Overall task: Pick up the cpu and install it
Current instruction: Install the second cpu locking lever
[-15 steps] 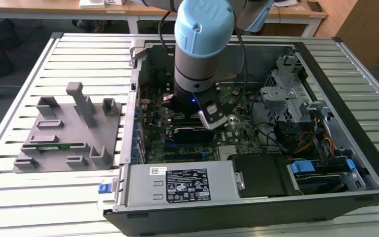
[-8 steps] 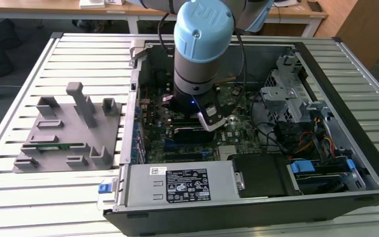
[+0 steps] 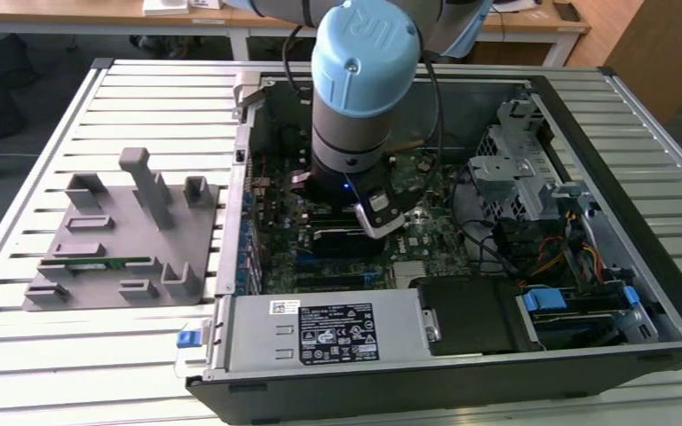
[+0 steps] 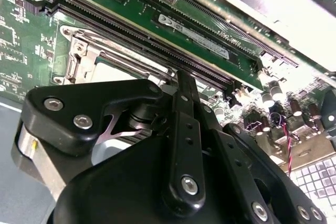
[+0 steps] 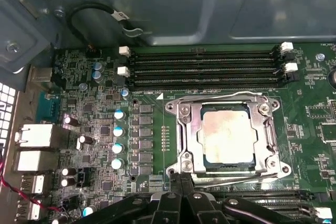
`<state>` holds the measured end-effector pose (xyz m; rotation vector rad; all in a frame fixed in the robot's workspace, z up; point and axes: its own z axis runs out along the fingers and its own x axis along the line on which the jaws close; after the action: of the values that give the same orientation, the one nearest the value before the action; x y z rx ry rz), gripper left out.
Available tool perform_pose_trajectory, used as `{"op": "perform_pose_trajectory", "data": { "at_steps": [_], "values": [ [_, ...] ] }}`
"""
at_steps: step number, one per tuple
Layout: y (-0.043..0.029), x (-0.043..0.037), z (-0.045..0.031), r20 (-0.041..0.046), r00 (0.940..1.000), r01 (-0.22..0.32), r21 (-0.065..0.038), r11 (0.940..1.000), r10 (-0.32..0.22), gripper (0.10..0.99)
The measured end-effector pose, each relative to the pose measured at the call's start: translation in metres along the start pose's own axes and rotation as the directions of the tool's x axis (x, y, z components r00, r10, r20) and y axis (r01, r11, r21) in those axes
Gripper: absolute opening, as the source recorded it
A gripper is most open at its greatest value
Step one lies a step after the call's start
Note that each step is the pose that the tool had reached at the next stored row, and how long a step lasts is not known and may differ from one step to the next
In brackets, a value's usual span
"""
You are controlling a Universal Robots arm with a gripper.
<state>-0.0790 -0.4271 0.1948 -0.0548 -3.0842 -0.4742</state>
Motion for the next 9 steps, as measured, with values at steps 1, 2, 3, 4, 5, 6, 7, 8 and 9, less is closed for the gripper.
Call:
{"op": "perform_pose_trajectory", "data": {
  "at_steps": [1, 2, 3, 4, 5, 6, 7, 8, 9],
  "values": [
    [-0.0001, 0.0002, 0.0003, -0.0002, 1.0, 0.0, -0.004, 1.0, 0.0, 0.106],
    [-0.0003, 0.0004, 0.0008, -0.0004, 1.0, 0.0, -0.009, 1.0, 0.0, 0.106],
    [-0.0005, 0.0006, 0.0015, -0.0005, 1.0, 0.0, -0.012, 0.9999, 0.0, 0.106],
    [-0.0007, 0.0009, 0.0022, -0.0006, 1.0, 0.0, -0.015, 0.9999, 0.0, 0.106],
    [-0.0009, 0.001, 0.0029, -0.0007, 1.0, 0.0, -0.017, 0.9999, 0.0, 0.106],
    [-0.0011, 0.0012, 0.0034, -0.0009, 1.0, 0.0, -0.019, 0.9998, 0.0, 0.106],
    [-0.0013, 0.0015, 0.0039, -0.001, 1.0, 0.001, -0.021, 0.9998, -0.001, 0.106],
    [-0.0015, 0.0017, 0.0044, -0.0011, 1.0, 0.001, -0.023, 0.9997, -0.001, 0.106],
    [-0.0016, 0.002, 0.0047, -0.0011, 1.0, 0.001, -0.025, 0.9997, -0.001, 0.106]
  ]
}}
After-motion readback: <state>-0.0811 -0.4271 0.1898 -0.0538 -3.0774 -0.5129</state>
